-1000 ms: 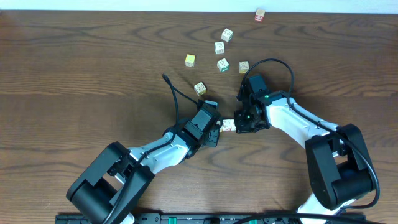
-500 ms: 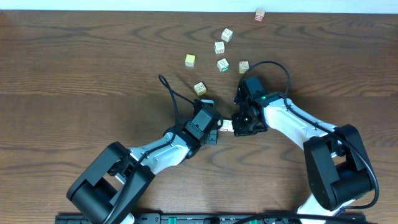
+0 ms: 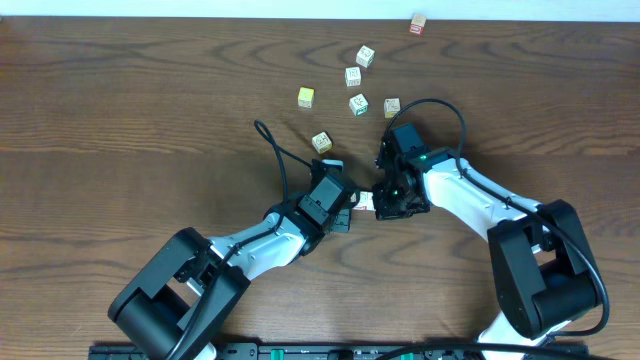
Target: Lift 3 blocks
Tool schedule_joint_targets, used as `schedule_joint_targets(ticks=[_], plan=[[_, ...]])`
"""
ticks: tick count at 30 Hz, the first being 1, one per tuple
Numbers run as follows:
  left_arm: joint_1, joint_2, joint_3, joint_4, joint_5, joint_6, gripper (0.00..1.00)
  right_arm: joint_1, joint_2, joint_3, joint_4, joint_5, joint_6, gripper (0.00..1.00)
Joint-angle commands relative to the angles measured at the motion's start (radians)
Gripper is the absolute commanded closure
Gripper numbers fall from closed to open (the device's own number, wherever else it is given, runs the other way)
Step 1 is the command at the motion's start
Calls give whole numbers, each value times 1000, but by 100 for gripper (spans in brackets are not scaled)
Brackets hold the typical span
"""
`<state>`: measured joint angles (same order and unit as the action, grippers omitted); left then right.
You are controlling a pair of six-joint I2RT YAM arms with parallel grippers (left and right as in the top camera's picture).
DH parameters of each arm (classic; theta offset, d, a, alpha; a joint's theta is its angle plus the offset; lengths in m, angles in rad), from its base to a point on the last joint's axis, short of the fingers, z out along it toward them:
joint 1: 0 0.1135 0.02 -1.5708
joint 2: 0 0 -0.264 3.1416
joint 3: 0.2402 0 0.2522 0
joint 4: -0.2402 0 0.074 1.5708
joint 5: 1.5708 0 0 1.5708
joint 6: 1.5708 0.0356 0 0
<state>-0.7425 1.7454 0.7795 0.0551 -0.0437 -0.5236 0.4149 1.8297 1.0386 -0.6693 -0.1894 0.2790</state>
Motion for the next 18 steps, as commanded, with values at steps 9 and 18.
schedule_joint_targets(ticks=[9,18], plan=[[-15,26,18,-78,28,33,92,2,14,-16,-58,166,118,99],[-15,26,18,-108,-31,32,92,-51,14,-16,-79,208,135,99]])
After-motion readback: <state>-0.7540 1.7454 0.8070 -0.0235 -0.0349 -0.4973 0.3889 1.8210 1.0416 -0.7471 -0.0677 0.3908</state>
